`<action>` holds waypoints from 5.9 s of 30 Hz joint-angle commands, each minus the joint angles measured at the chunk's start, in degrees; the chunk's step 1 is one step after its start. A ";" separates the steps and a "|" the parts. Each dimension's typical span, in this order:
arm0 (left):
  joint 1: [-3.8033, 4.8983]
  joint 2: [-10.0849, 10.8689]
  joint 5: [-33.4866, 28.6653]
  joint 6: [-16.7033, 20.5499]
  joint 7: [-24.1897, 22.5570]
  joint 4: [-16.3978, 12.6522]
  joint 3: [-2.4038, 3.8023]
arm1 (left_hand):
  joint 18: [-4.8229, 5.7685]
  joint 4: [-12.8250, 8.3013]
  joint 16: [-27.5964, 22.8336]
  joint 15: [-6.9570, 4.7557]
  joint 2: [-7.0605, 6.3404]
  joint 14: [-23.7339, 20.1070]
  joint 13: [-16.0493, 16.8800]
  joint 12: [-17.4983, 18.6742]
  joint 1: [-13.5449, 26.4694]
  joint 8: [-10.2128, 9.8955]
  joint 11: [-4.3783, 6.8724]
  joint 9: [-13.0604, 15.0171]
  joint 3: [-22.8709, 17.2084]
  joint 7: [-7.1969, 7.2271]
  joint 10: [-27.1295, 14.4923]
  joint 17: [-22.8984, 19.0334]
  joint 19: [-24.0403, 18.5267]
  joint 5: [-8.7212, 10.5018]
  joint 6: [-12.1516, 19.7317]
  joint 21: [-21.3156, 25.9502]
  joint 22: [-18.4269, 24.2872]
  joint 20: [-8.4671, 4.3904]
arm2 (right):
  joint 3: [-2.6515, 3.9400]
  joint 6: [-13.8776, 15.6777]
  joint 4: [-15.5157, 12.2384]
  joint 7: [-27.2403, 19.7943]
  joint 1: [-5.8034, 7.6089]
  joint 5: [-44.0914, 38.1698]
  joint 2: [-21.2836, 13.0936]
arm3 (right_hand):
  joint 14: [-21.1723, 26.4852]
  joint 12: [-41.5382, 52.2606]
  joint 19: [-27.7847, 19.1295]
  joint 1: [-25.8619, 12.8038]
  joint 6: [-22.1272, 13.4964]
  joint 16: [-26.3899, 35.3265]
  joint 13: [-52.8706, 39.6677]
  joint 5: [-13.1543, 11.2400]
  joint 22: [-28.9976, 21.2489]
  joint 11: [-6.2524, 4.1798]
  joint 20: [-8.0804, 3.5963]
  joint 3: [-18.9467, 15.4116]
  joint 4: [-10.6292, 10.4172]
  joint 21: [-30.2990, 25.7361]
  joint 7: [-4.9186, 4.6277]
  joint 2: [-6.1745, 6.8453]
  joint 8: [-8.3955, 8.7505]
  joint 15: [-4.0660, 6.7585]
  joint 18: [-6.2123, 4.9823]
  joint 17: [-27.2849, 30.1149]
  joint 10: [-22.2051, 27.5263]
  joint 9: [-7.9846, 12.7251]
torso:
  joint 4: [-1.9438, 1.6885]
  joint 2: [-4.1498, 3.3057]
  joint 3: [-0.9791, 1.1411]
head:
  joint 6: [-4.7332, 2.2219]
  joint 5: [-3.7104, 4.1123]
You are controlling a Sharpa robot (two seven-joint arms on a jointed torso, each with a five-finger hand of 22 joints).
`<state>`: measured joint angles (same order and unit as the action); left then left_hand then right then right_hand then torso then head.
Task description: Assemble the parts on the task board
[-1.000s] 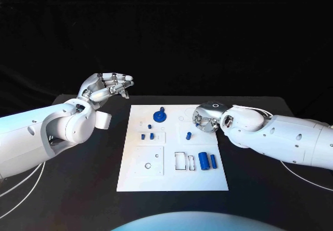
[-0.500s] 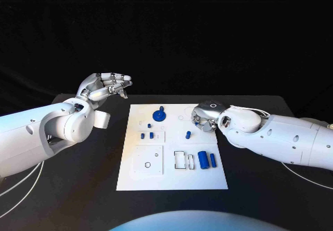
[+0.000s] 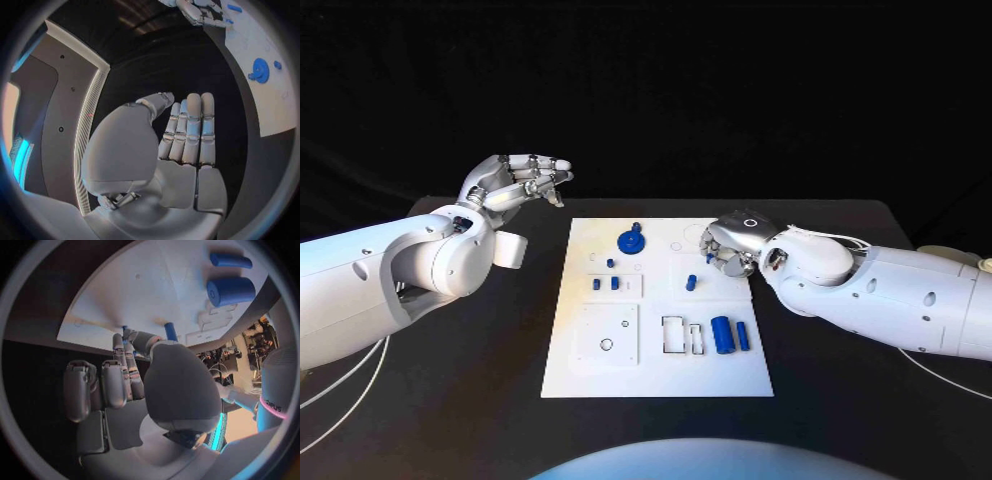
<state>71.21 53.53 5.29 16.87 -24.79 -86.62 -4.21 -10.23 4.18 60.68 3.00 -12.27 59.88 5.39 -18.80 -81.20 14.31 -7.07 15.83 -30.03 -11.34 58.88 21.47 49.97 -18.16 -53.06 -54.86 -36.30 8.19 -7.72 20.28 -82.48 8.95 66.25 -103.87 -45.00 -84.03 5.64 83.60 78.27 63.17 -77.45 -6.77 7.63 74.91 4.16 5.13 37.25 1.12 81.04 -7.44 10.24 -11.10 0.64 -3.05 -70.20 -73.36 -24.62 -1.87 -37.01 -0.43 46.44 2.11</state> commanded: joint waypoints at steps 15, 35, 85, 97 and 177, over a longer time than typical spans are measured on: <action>0.05 -0.53 -0.35 -0.41 0.56 0.53 0.04 | -0.35 -0.14 0.24 -0.14 0.08 -0.04 -0.02 -0.18 -0.28 0.25 -0.26 0.00 0.41 -0.01 0.04 -0.02 0.31 0.11 0.40 0.34 0.13 0.09 | 0.72 5.58 -9.90 -0.51 1.21 3.64 -2.75 | -2.66 0.06 1.41 -1.00 0.37 -0.32 -0.03 0.14 9.29 -1.00 -0.23 -0.10 0.03 0.49 0.10 -0.22 -0.51 0.55 0.83 -0.04 -1.34 -0.30 | 0.07 -0.14 0.05 | -0.15 -1.62; 0.07 -3.35 -0.67 -0.94 0.96 0.93 0.04 | -0.34 -0.10 0.20 -0.07 0.11 -0.12 -0.06 -0.20 -0.23 0.23 -0.34 -0.04 0.47 -0.09 -0.12 -0.06 0.32 0.09 0.57 0.42 0.19 0.11 | -0.51 1.79 -11.35 -2.00 -3.48 5.00 7.44 | -2.57 -0.22 1.27 -1.65 0.08 -0.20 -0.19 -0.62 9.23 -1.00 -0.25 -0.34 -0.12 0.31 0.17 -0.37 -0.57 0.56 0.78 0.38 -1.20 -0.55 | -0.07 -0.17 -0.20 | 1.22 -6.61; 0.10 -3.90 -0.63 -1.47 2.83 0.93 0.04 | -0.34 -0.02 0.17 -0.01 0.32 -0.21 -0.08 -0.31 -0.23 0.29 -0.38 -0.07 0.47 -0.12 -0.26 -0.12 0.35 0.05 0.72 0.57 0.30 0.14 | -1.13 -3.92 -7.92 -0.14 -6.05 2.28 11.54 | -2.25 -1.22 0.46 -3.57 -1.59 0.15 -0.41 -1.34 8.57 -0.60 -0.04 -1.15 -0.72 -0.91 -0.12 0.25 -0.04 0.25 0.47 1.39 -0.13 -0.77 | -0.07 -0.15 -0.14 | 3.03 -7.38; 0.11 -3.84 -0.62 -1.51 3.34 0.98 0.04 | -0.34 -0.02 0.17 -0.01 0.32 -0.21 -0.08 -0.31 -0.23 0.29 -0.38 -0.07 0.47 -0.12 -0.26 -0.12 0.35 0.05 0.72 0.57 0.30 0.14 | -1.16 0.27 -8.02 1.29 -6.08 2.00 10.56 | -1.74 -1.86 -0.97 -6.04 -7.53 0.54 0.50 0.32 7.23 1.55 1.50 -2.47 -1.92 -3.36 -2.13 3.44 3.24 -1.54 -0.10 2.91 5.99 0.57 | 0.01 -0.11 -0.04 | 2.86 -7.34; 0.07 -3.59 -0.63 -2.68 4.33 1.71 0.01 | -0.36 0.02 0.18 0.01 0.68 -0.24 -0.11 -0.60 -0.38 0.50 -0.41 -0.13 0.48 -0.16 -0.50 -0.24 0.53 0.03 0.92 0.78 0.47 0.16 | 0.76 0.05 -13.25 0.32 0.30 11.38 -4.32 | -2.05 4.38 0.76 0.54 -1.07 -2.09 1.77 -2.95 9.00 -0.62 0.10 -6.76 -8.39 -2.19 0.40 -0.91 0.16 0.19 0.36 2.23 3.62 1.19 | 0.08 0.04 -0.07 | 1.21 -5.39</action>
<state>71.23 50.10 4.89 15.15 -20.30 -84.92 -4.24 -10.22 4.18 60.68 3.00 -12.05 59.89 5.37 -19.07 -81.43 14.50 -7.28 15.77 -29.72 -11.56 58.67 21.28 50.18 -18.16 -52.45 -54.41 -35.92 8.41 -7.08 18.15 -94.67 8.46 66.18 -94.74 -49.01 -83.82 10.33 83.81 79.48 61.56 -79.24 -5.03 4.94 74.95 3.58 5.34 30.15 -7.28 78.65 -7.02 9.23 -10.64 0.43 -3.36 -67.91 -69.41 -23.28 -1.79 -37.02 -0.52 47.77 -3.21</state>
